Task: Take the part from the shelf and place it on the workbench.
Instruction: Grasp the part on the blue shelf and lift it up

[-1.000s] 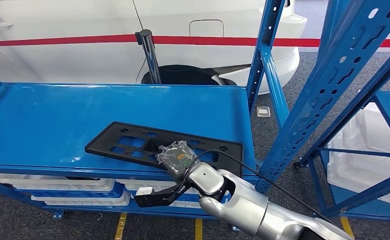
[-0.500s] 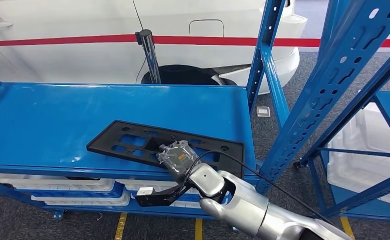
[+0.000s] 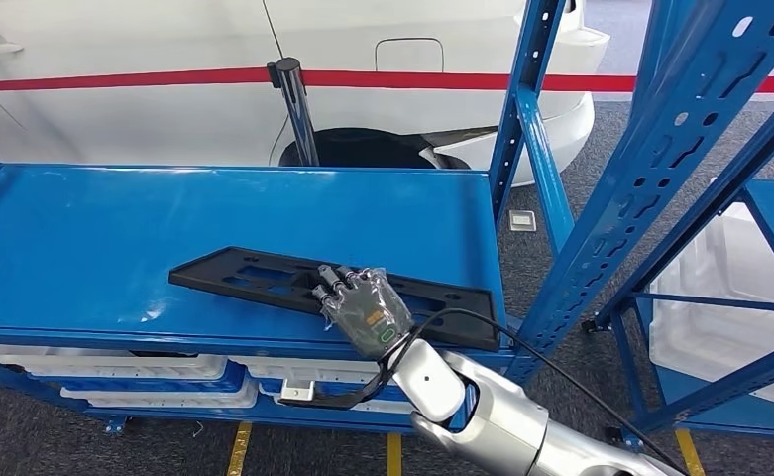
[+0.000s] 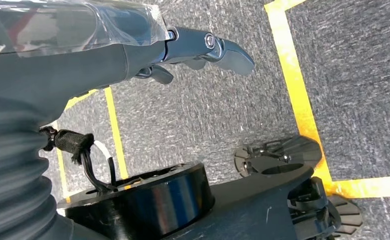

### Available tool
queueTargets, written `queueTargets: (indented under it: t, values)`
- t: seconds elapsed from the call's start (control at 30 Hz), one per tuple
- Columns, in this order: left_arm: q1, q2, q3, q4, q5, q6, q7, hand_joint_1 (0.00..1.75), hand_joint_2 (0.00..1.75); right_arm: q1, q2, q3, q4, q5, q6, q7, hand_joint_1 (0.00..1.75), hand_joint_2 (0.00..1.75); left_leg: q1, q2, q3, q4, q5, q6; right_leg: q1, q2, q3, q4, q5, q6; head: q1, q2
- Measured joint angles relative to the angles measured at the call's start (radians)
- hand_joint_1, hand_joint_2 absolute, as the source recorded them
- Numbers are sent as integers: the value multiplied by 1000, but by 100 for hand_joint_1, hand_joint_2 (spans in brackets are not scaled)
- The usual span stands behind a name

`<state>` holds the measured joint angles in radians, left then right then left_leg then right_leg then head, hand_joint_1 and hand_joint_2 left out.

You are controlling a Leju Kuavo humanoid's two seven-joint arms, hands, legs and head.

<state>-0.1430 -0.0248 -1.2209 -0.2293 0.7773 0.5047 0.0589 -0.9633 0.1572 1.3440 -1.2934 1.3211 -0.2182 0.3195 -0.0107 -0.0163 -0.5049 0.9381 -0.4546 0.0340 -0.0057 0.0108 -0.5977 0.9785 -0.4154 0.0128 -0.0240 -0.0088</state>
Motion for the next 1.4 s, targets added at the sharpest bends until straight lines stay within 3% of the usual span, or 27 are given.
queueTargets:
  t: [0.5,0.93,1.3,1.4]
  values:
    - [-7,0,-11,0,-7,4,4,0,175,26,-20,-67,-72,-2,-41,-15,175,175,0,0,0,0,0,0,0,0,0,0,0,0,0,0]
    - [-8,0,-11,0,-20,4,11,0,175,64,-26,-145,-133,59,-256,1,175,175,0,0,0,0,0,0,0,0,0,0,0,0,0,0]
    - [-9,0,-11,0,-3,-17,-28,0,175,80,-27,-177,-162,74,-252,-29,175,175,0,0,0,0,0,0,0,0,0,0,0,0,0,0]
    - [-9,0,-11,0,1,-24,-32,0,175,86,-27,-175,-171,79,-240,-42,175,175,-2,0,-3,6,-3,8,-5,0,0,-3,3,5,0,0]
